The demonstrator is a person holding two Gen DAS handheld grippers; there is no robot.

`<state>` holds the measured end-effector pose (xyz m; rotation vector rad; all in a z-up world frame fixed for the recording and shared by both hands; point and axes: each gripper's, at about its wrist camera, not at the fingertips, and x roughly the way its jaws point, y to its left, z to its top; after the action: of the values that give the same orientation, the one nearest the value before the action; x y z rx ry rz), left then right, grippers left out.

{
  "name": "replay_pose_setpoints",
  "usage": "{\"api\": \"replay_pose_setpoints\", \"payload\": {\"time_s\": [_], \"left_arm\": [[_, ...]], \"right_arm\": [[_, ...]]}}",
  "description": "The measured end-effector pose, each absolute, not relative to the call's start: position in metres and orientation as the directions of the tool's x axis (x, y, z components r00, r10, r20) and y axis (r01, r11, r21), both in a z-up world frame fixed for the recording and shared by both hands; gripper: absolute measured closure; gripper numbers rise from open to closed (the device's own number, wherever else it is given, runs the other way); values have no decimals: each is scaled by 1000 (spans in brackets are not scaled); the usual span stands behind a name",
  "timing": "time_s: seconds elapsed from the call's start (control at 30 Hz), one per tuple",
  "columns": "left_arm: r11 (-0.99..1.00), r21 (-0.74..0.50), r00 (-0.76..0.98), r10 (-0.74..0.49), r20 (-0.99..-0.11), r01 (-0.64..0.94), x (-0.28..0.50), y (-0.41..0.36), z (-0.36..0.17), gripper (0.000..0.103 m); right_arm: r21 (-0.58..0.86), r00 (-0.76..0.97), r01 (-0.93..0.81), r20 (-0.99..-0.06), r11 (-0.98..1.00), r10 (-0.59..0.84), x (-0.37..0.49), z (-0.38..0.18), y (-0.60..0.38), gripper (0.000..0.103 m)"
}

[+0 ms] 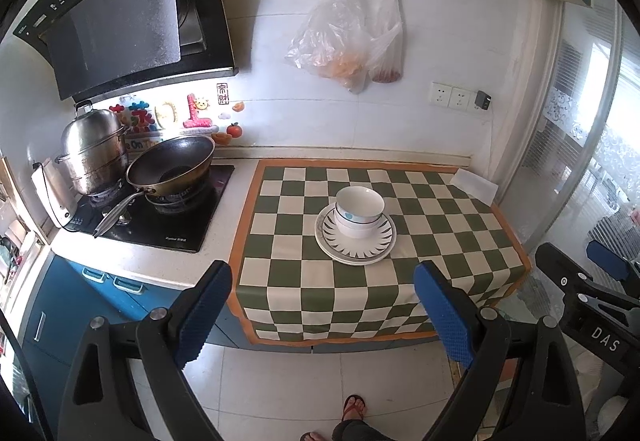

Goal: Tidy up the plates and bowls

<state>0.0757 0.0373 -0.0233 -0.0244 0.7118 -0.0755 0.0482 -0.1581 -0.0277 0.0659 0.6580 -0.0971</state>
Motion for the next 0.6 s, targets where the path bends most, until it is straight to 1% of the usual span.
{"api": "replay_pose_setpoints", "payload": {"time_s": [0.4, 0.57, 0.6], "left_arm": [[997, -49, 754, -79, -652, 62, 75, 37, -24, 10], [997, -35, 768, -72, -637, 64, 74, 34, -22, 10], [997, -34, 770, -71, -634, 63, 74, 34, -22, 8]], "right_arm": [[29, 787, 106, -613, 994, -66, 46, -27, -158, 6], [31, 786, 106, -614, 994, -65, 47, -28, -158, 5], [30, 786, 107, -615, 994, -66, 47, -29, -158, 5]]}}
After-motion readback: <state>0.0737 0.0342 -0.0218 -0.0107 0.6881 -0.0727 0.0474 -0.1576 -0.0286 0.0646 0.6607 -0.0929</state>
